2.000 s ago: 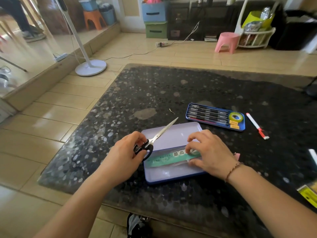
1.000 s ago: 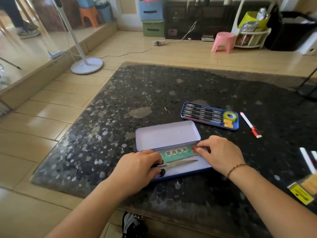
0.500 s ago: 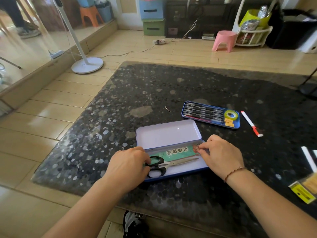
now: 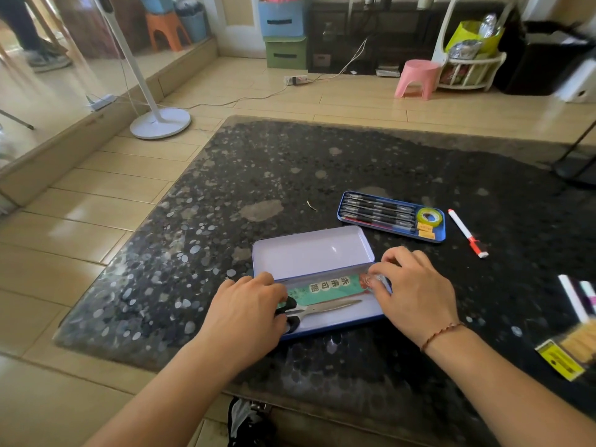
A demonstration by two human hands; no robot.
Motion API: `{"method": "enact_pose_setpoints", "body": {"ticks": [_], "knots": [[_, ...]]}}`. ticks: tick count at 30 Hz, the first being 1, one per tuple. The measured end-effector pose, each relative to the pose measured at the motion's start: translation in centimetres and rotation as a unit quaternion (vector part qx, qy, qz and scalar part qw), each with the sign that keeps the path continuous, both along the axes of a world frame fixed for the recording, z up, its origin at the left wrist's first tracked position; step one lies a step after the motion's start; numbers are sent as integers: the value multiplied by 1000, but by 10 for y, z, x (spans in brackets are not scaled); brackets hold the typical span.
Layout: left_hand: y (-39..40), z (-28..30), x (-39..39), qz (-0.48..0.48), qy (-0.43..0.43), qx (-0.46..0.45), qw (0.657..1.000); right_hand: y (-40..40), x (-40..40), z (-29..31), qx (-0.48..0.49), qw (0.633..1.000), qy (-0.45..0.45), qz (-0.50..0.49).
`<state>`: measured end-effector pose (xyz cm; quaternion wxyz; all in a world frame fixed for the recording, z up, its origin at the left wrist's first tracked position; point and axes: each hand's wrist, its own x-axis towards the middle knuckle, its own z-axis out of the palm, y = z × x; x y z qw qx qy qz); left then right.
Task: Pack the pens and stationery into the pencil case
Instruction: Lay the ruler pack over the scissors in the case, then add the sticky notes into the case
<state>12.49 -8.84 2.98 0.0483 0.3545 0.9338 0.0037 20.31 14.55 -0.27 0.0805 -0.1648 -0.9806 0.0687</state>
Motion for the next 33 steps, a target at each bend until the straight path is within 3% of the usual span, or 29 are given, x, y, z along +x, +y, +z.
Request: {"method": "enact_pose_setpoints", "body": {"ticks": [9,12,16,22,26,33], "knots": [[7,2,-5,17,-32,-110,993,0,-6,-1,-26,996,-80,-38],[18,12,-1,25,-31,-110,993,1,4,2,-41,999,-7,6],[54,27,6,8,-26,-26,999,32,50,15,-55,993,102,20],[129,8,51,-133,-67,99,984,130,142,26,-82,982,71,-152],[178,-17,88,-198,-95,132,967,180,178,27,-129,924,106,-345],[259,-41,154,-234,-105,182,949,185,183,18,-120,977,-69,-160]]}}
